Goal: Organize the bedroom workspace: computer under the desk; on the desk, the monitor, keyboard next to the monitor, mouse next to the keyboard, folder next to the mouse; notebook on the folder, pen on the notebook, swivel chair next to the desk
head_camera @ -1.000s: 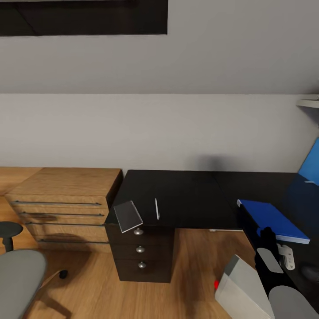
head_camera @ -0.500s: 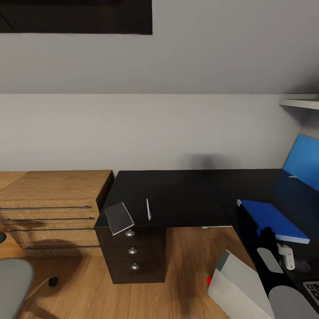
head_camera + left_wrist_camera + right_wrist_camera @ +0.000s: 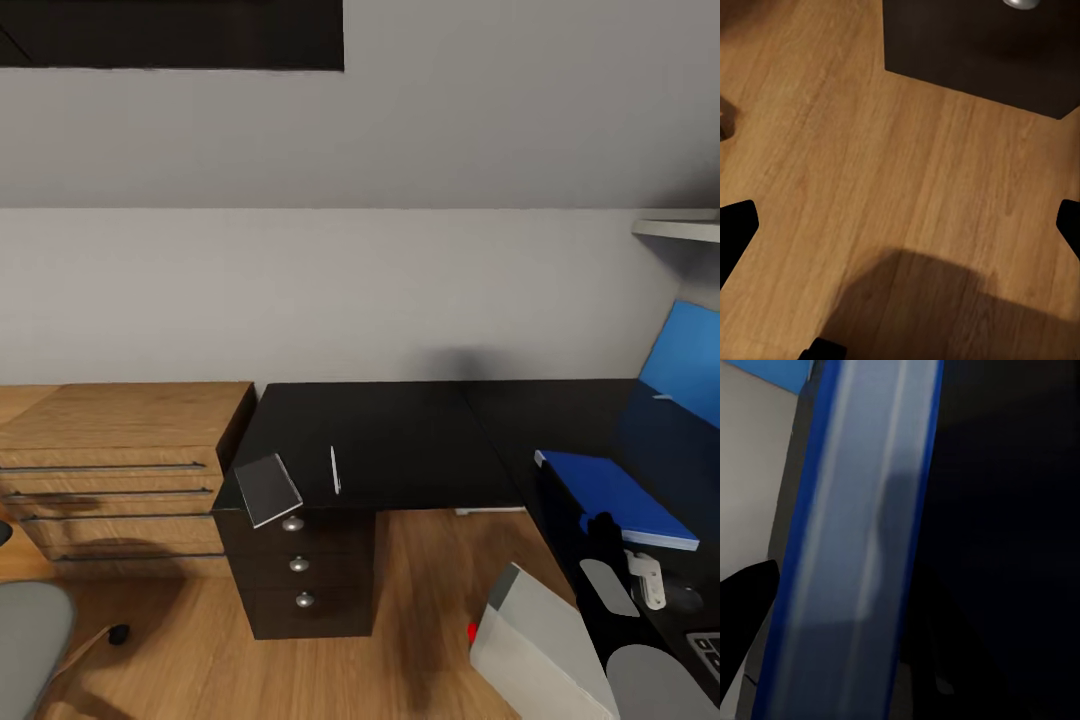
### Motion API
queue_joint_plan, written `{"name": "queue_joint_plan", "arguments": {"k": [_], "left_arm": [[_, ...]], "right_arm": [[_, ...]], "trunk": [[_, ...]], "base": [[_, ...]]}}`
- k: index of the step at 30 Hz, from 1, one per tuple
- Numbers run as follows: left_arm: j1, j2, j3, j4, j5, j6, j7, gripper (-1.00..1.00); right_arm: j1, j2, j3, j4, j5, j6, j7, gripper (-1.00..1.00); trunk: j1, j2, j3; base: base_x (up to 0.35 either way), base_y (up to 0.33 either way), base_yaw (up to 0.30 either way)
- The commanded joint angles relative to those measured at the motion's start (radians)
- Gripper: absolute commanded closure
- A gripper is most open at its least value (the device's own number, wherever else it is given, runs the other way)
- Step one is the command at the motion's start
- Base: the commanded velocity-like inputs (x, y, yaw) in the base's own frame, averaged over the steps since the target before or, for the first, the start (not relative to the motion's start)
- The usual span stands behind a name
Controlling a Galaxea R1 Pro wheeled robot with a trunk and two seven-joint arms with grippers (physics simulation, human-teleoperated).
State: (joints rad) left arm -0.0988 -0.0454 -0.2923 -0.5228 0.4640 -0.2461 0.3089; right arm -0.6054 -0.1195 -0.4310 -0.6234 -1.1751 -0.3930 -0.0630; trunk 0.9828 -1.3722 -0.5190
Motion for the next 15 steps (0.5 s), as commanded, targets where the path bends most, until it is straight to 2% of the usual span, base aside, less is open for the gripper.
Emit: {"name": "queue_joint_plan", "arguments": {"k": [1, 9, 15], "left_arm": [[-0.001, 0.001, -0.008, 0.000, 0.010, -0.006, 0.007, -1.00], [-0.001, 0.001, -0.008, 0.001, 0.010, -0.006, 0.006, -1.00], [-0.001, 0.001, -0.008, 0.001, 0.010, -0.005, 0.005, -1.00]], "right_arm": [[-0.001, 0.000, 0.002, -0.001, -0.005, -0.003, -0.003, 1.00], [-0.001, 0.000, 0.002, -0.001, -0.005, -0.003, -0.003, 1.00], [-0.001, 0.000, 0.003, -0.001, -0.006, 0.002, -0.004, 1.00]], "trunk": [[0.004, -0.008, -0.004], [0.035, -0.064, -0.029], [0.035, -0.064, -0.029]], "base": [[0.000, 0.000, 0.000], [0.000, 0.000, 0.000], [0.000, 0.000, 0.000]]}}
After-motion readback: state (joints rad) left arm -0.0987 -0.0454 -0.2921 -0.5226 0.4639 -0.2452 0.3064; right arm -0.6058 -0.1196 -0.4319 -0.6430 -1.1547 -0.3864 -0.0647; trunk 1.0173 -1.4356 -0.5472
